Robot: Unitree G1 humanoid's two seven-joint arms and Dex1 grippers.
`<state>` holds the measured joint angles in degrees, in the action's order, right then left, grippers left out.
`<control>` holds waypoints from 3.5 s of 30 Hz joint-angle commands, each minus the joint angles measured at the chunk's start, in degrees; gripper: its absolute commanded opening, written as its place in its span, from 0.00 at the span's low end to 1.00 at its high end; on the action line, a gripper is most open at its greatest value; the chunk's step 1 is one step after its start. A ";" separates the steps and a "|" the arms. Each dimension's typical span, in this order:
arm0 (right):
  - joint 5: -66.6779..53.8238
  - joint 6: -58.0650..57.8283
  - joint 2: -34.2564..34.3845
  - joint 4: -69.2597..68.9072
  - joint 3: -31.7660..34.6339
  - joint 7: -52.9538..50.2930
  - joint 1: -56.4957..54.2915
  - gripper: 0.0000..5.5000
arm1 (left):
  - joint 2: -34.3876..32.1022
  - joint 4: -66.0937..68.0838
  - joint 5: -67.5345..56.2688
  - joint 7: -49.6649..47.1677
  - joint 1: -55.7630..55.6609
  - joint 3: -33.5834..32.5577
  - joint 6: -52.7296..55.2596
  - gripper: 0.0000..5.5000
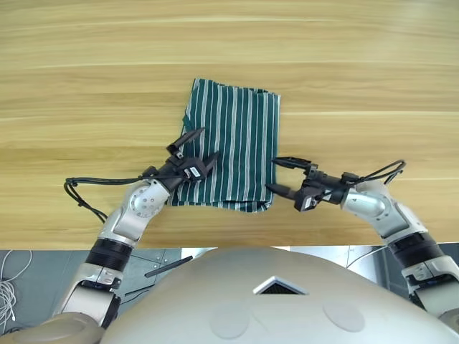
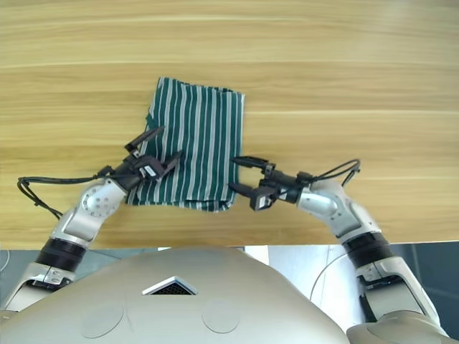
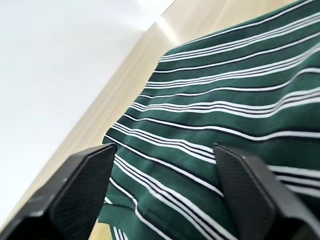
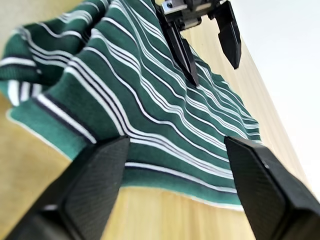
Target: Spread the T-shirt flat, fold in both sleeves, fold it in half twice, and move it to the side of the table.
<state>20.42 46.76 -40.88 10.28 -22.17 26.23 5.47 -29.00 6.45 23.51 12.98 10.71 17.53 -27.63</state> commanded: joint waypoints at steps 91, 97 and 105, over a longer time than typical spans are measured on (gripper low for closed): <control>11.87 1.94 -5.95 1.66 6.43 -6.20 -5.15 0.64 | -24.28 -13.34 3.59 23.53 11.43 -0.73 -8.89 0.66; 11.69 1.78 -5.94 1.44 6.75 -6.43 -4.62 0.64 | -23.61 -9.53 4.46 23.30 7.70 2.34 -9.42 0.66; 7.99 2.56 -9.70 -0.91 7.18 -2.97 -1.69 0.64 | -25.20 -11.80 2.62 23.41 9.38 4.18 -11.00 0.49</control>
<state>30.74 49.00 -48.25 11.05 -15.71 21.32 2.37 -52.37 -6.92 22.83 33.08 16.69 19.40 -40.03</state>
